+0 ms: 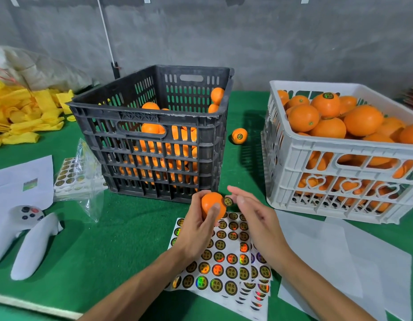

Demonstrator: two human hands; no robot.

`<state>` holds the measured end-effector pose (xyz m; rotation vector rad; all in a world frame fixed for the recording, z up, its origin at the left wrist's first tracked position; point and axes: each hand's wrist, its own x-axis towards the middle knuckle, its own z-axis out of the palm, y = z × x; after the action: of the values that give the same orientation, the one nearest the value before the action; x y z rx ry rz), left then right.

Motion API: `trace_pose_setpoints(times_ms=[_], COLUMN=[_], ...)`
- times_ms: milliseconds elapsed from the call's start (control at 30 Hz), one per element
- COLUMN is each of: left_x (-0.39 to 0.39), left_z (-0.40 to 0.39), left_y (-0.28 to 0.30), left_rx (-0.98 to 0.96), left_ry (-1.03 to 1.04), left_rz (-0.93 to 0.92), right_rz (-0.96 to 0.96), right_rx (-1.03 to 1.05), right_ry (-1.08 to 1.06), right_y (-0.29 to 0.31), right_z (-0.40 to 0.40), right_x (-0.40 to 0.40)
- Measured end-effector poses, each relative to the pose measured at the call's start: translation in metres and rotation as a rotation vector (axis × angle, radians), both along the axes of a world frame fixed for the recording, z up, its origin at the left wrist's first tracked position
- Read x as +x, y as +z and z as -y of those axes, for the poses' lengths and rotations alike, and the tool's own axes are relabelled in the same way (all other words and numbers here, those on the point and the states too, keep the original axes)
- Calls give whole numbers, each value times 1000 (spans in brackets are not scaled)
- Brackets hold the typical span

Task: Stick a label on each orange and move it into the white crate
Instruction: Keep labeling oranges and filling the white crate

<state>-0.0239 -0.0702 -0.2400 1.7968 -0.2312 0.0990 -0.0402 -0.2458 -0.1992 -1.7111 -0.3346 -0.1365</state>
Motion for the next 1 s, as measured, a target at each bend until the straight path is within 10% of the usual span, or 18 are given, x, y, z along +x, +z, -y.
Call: trace_pose_setpoints(times_ms=[633,1000], left_x=[-4,-13], left_z=[-5,0], left_y=[14,23], left_rx=[-157,-93], left_ry=[1,-27], left_rz=[-40,78], right_rz=[63,660], right_rx=[-535,-842], right_ry=[-70,-183], right_y=[-13,-16], right_z=[-10,-12], right_x=[8,6])
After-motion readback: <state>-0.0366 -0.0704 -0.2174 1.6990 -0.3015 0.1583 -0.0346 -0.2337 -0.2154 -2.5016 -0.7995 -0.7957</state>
